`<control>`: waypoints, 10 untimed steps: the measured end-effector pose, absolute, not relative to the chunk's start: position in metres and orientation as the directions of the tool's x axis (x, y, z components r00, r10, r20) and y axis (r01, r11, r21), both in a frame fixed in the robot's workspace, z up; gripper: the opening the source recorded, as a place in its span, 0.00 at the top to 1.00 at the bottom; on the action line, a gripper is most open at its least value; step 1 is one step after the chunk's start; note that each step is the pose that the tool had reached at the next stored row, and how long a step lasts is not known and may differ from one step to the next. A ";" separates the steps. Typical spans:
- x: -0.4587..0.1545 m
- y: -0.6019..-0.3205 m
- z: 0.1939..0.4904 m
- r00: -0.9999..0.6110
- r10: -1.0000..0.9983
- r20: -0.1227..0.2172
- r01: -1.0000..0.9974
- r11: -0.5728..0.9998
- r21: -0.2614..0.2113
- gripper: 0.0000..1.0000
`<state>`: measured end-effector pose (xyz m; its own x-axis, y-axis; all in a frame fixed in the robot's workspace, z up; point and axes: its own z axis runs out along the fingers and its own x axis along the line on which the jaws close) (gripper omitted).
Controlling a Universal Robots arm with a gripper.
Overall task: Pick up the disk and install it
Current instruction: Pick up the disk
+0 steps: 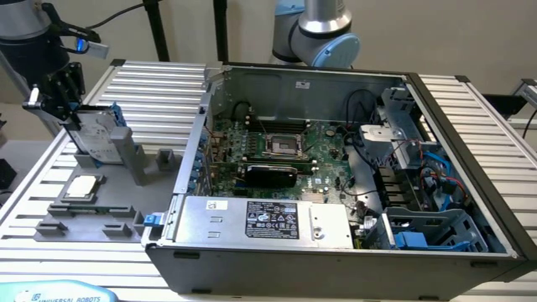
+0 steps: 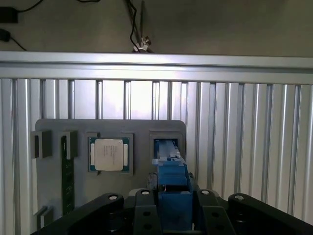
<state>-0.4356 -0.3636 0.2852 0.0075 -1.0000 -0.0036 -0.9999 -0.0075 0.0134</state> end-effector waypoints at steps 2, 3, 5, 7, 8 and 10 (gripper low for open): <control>-0.436 -0.364 0.285 0.007 -1.000 -0.004 -1.000 -0.008 0.013 0.67; -0.436 -0.364 0.286 0.007 -1.000 -0.004 -1.000 -0.008 0.013 0.67; -0.436 -0.364 0.288 0.007 -1.000 -0.004 -1.000 -0.007 0.013 0.67; -0.436 -0.364 0.292 0.008 -1.000 -0.005 -1.000 -0.008 0.013 0.67; -0.436 -0.364 0.294 0.007 -1.000 -0.006 -1.000 -0.008 0.013 0.67; -0.436 -0.364 0.301 0.007 -1.000 -0.007 -1.000 -0.008 0.013 0.67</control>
